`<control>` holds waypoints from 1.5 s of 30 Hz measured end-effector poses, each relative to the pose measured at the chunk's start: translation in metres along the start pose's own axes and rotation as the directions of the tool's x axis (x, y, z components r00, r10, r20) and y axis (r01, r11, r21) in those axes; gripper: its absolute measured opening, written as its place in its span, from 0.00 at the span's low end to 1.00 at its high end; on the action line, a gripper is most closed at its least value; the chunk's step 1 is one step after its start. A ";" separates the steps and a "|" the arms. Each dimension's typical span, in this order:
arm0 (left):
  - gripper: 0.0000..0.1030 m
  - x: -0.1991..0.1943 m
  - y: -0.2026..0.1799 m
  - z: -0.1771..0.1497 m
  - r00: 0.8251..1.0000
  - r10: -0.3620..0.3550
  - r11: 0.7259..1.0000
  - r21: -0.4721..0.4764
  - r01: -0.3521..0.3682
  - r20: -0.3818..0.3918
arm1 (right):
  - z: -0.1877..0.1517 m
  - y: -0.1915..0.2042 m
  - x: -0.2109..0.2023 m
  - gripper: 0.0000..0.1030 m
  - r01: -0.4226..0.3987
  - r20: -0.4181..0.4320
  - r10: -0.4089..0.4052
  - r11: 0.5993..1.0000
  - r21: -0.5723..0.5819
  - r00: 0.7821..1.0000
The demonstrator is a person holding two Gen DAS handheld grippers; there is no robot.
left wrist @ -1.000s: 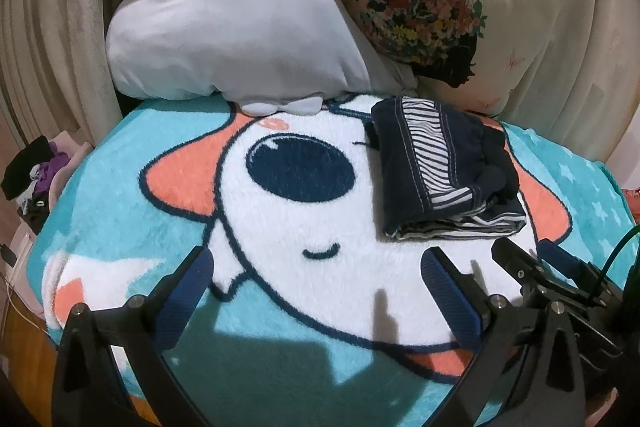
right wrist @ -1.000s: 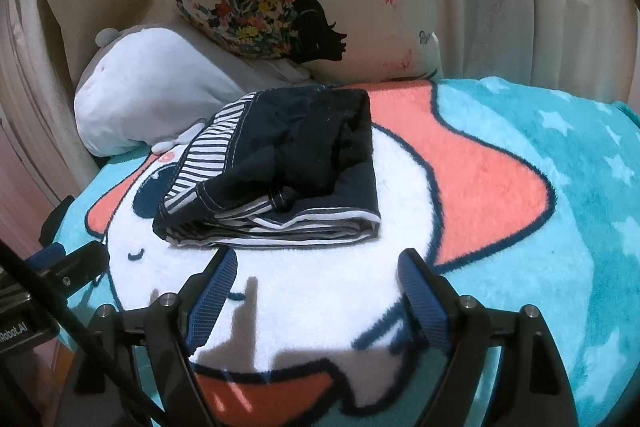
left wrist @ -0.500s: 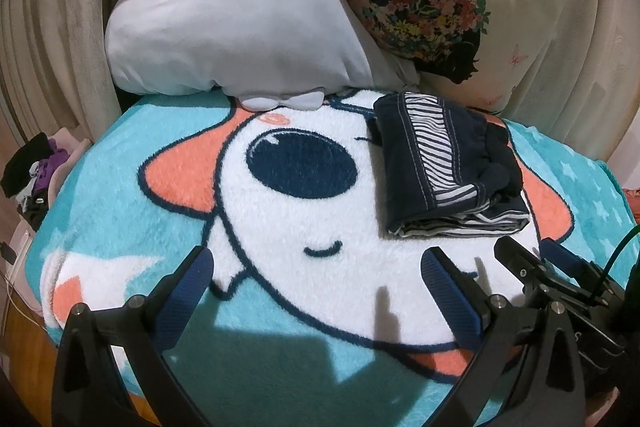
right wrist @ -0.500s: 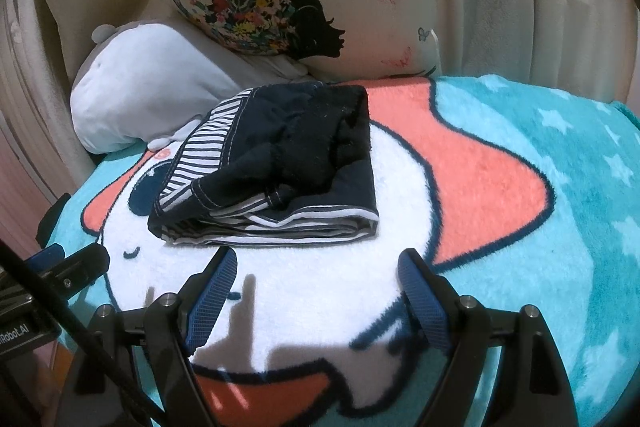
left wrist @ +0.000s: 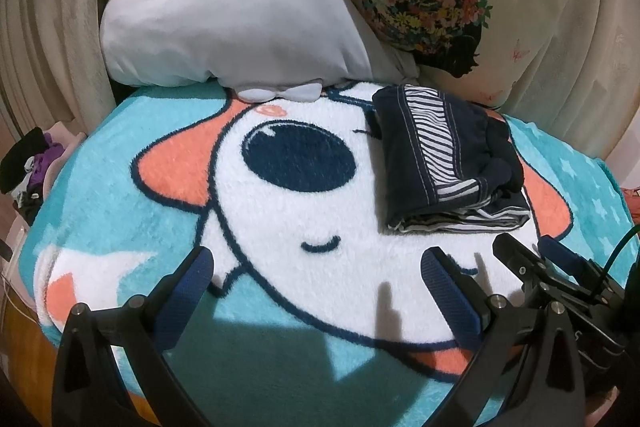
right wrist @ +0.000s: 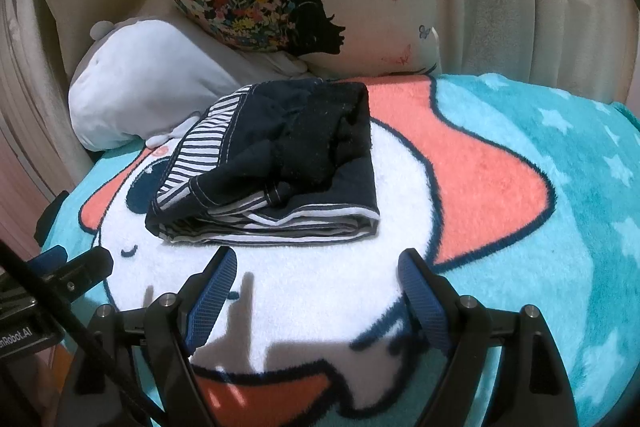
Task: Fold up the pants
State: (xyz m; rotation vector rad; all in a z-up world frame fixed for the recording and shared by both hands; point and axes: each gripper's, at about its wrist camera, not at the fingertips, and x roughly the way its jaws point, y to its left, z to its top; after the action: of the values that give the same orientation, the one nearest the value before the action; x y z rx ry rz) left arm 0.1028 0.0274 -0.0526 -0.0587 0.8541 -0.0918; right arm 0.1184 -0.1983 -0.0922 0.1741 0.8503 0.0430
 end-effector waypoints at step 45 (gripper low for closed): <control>1.00 0.005 0.005 -0.005 1.000 -0.018 1.000 -0.018 0.018 -0.008 | -0.003 0.003 0.003 0.85 0.005 -0.008 -0.006 1.000 -0.004 1.000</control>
State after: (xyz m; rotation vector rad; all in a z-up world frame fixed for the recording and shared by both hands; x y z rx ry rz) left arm 0.1026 0.0322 -0.0598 -0.0827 0.8625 -0.1019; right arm 0.1180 -0.1950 -0.0962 0.1679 0.8582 0.0403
